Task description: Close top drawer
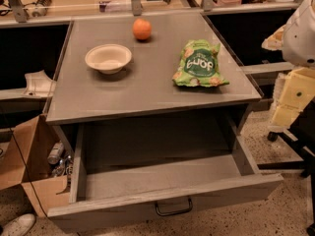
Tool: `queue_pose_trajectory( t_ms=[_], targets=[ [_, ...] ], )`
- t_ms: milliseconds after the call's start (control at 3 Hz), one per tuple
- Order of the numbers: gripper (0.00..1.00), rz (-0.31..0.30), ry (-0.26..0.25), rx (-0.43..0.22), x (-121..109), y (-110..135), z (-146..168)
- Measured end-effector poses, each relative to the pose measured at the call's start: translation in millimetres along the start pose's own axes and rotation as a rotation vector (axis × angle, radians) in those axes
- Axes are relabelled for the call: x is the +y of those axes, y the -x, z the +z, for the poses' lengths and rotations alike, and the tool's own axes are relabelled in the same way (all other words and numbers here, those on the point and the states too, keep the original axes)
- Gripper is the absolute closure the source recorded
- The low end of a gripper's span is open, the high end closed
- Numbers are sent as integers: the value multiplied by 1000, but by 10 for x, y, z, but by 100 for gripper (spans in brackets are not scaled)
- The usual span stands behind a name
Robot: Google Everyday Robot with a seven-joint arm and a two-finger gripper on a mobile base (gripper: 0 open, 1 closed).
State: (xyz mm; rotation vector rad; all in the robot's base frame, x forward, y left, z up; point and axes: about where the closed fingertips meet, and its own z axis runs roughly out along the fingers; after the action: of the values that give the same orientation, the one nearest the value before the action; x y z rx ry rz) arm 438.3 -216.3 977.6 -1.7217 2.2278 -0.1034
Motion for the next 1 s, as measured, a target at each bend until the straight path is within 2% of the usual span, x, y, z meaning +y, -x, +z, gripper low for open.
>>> queue_pose_trajectory(
  t_ms=[333, 1000],
  targets=[
    [0, 0, 0, 0, 0, 0, 0],
    [50, 0, -1, 0, -1, 0, -2]
  ],
)
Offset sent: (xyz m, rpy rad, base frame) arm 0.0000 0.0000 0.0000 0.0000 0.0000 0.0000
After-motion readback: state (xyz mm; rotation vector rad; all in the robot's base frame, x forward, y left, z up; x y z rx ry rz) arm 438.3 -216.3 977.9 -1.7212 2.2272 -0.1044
